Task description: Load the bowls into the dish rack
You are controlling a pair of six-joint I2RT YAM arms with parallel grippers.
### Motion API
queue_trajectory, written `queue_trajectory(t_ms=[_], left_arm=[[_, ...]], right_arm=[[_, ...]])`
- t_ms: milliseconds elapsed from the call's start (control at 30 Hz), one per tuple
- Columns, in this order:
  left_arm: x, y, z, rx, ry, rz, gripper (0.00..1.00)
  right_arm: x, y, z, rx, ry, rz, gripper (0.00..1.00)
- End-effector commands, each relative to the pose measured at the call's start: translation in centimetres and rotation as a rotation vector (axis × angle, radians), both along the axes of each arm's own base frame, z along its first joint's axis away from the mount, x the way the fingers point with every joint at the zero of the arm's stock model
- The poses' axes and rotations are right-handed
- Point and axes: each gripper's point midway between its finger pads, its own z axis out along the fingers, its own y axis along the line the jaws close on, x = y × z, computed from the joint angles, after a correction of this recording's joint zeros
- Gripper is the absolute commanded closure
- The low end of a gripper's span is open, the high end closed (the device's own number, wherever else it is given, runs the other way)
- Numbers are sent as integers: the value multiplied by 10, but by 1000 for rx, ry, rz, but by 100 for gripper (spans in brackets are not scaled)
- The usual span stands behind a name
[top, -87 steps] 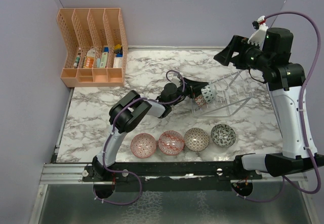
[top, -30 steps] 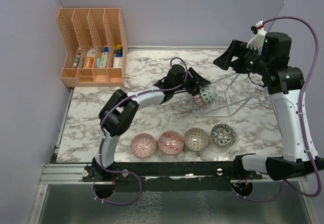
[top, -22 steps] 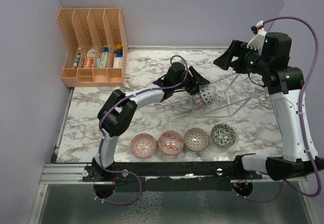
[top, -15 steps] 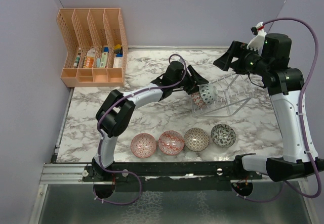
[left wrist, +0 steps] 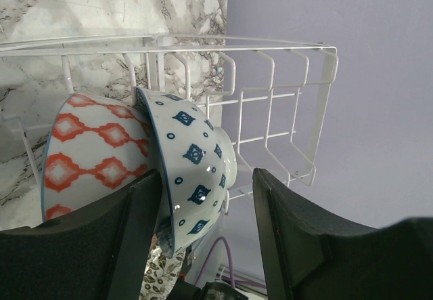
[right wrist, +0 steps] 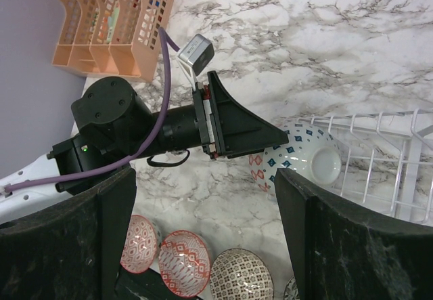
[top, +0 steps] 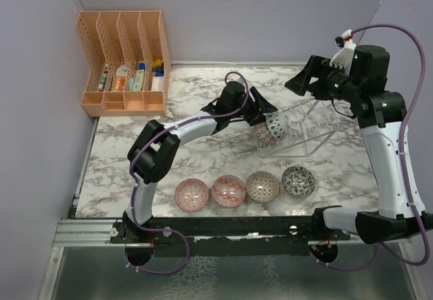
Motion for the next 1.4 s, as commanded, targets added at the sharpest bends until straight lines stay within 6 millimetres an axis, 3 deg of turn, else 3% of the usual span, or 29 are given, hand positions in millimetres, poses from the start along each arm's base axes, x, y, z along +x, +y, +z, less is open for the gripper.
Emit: queue_trajectory(t_ms=[0,633,1367], left_arm=[[2,2,24,-8,-49,5,41],[5,3,27,11,-70,4,37],[22,18,36,2,-98,42,36]], right_arm=[[-4,2,14,15,-52,21,17],[-4,2,14,16,-51,21,17],[-2,2,10,15,-43,20,17]])
